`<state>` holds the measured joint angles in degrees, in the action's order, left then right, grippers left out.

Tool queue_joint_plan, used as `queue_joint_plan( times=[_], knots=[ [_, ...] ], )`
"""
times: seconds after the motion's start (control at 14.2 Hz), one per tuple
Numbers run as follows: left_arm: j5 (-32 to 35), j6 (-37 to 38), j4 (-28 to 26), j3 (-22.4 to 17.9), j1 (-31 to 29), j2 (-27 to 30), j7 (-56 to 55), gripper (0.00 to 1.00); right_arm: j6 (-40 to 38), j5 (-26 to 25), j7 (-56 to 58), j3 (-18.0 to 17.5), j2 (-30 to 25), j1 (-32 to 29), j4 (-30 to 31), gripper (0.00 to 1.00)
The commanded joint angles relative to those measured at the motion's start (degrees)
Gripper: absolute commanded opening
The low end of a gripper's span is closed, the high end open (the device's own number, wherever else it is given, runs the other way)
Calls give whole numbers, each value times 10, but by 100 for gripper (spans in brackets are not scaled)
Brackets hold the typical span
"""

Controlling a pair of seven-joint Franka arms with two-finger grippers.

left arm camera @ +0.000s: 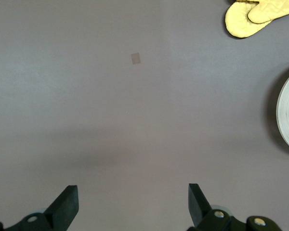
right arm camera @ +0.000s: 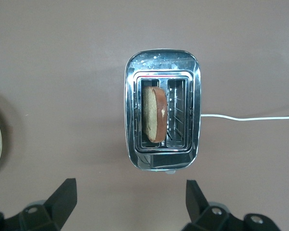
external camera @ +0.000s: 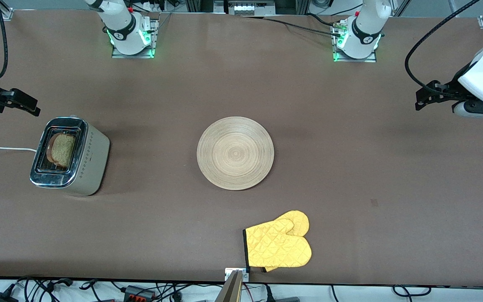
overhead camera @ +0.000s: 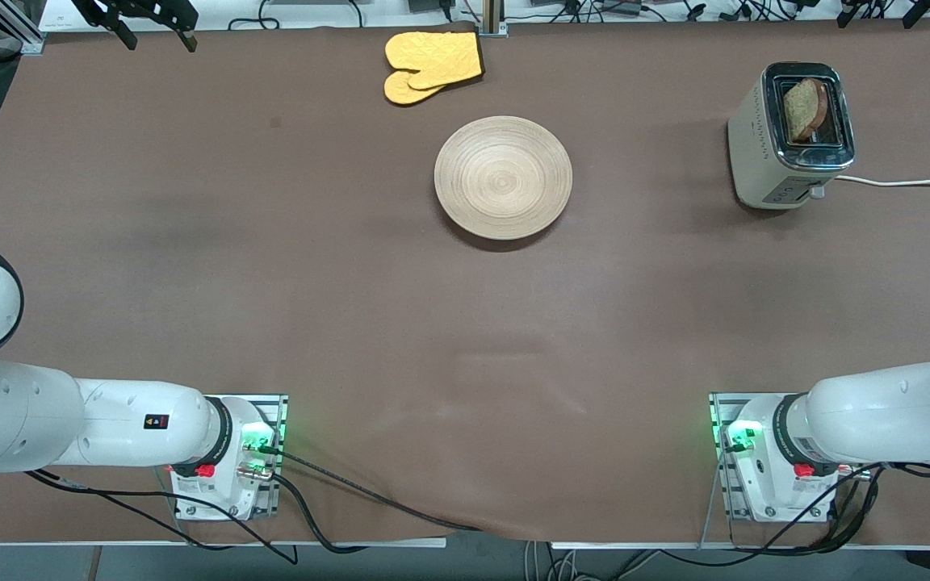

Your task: Move plate and put bread in toaster

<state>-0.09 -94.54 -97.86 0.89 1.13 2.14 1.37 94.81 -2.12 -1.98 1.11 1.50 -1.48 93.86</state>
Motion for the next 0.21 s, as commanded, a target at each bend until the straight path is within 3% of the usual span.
queue_joint_plan(
  times=[0.0, 0.14],
  knots=[
    [-4, -2, 0, -3, 2, 6, 8, 100, 7, 6, 8, 3, -19, 2, 20, 100],
    [-4, -2, 0, -3, 2, 6, 10, 100, 7, 6, 8, 3, -19, 2, 19, 100]
  ],
)
